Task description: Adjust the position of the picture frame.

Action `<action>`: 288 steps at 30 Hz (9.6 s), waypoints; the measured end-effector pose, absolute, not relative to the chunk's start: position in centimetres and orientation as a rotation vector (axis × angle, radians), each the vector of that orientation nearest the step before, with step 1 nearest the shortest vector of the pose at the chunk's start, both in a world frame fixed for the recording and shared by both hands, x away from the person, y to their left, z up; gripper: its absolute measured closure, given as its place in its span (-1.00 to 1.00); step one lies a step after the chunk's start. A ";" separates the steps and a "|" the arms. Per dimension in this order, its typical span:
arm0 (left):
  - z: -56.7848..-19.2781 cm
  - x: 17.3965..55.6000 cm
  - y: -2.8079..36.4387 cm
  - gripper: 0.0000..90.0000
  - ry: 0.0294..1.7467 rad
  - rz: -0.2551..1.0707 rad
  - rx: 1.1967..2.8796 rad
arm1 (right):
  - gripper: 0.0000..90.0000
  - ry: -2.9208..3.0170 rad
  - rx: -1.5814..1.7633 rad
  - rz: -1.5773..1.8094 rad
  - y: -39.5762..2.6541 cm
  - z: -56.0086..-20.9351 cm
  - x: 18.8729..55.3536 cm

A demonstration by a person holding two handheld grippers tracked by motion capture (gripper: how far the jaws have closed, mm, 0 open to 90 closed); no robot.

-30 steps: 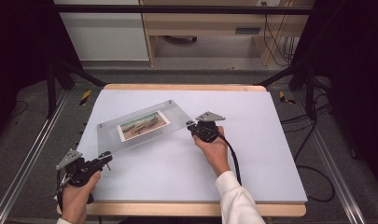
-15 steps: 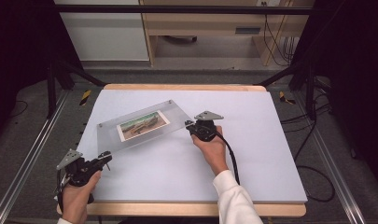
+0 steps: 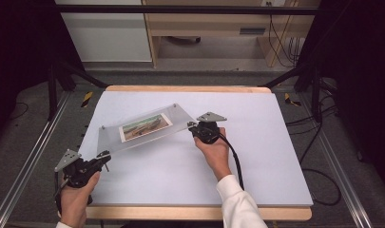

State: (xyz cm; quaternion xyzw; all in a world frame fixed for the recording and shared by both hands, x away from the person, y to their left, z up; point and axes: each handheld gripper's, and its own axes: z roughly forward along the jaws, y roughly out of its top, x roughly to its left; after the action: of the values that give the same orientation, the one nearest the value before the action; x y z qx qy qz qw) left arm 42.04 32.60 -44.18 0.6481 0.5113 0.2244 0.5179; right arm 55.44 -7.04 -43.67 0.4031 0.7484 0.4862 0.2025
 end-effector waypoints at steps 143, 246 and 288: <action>-47.3 46.0 20.9 0.87 1.006 0.428 1.928 | 0.89 2.005 1.434 1.148 -20.5 -47.3 44.0; -45.1 50.0 21.7 -0.53 1.198 0.106 1.834 | -0.56 2.140 1.566 1.230 -21.2 -44.1 47.9; -45.6 51.0 21.7 -0.45 1.204 0.019 1.811 | -0.56 2.117 1.713 1.333 -21.8 -45.0 48.4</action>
State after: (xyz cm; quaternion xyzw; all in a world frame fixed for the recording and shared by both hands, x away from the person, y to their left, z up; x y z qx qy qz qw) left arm 50.98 21.69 -45.55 0.7375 0.4900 0.0077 0.4647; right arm 48.39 -21.76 -45.04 0.5641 0.6971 0.4391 0.0548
